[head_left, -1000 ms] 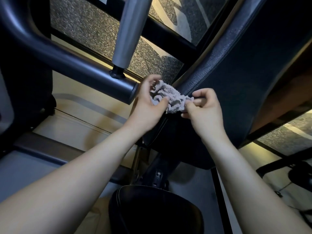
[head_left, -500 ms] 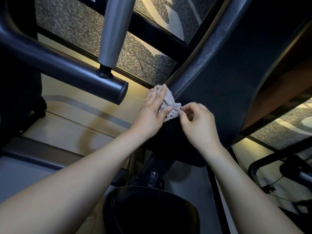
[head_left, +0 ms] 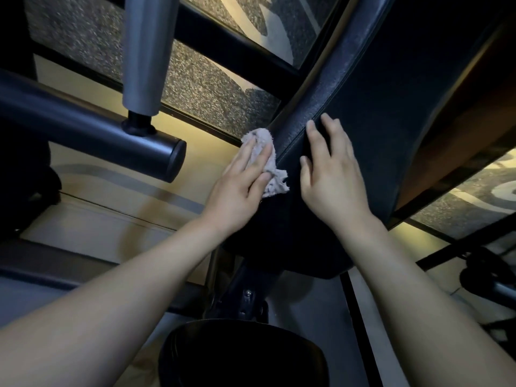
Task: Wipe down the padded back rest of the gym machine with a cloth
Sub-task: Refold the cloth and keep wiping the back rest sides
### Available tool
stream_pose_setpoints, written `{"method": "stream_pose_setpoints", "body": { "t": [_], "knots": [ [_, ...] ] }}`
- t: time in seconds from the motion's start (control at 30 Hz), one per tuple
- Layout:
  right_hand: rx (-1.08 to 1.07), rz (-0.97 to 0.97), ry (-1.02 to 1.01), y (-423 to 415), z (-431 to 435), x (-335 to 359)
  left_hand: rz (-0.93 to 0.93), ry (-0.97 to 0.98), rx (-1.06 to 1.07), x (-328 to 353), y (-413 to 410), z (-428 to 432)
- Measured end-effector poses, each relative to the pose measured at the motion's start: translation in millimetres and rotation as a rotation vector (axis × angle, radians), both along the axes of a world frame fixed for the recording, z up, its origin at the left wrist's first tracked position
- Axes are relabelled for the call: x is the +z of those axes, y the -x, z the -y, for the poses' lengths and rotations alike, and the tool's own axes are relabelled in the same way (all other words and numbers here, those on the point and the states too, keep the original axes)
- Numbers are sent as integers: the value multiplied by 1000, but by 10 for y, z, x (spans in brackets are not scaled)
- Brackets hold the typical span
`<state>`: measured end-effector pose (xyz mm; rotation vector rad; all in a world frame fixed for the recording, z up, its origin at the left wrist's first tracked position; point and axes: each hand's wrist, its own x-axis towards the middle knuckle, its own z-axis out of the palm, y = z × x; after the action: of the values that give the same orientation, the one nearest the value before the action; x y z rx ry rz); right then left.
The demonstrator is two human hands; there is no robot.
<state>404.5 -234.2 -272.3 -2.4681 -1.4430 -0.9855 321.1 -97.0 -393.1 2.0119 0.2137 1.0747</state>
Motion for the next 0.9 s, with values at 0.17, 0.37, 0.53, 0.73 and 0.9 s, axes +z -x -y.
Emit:
{"method": "stream_pose_setpoints", "body": {
  "t": [0.17,0.37,0.53,0.73,0.9],
  "knots": [
    [24,-15,33,-62,5,-63,30,-49,-46,467,-286,-162],
    [44,-6,-3,-80,4,-71,127,102,-17,-90,-9,-16],
    [41,10,-5,-82,-9,-76,80,218,-43,288,-99,-197],
    [15,12,22,-68,9,-39,106,385,92,521,93,-359],
    [17,-10,10,-47,-6,-61,15,244,187,563,77,-279]
  ]
}}
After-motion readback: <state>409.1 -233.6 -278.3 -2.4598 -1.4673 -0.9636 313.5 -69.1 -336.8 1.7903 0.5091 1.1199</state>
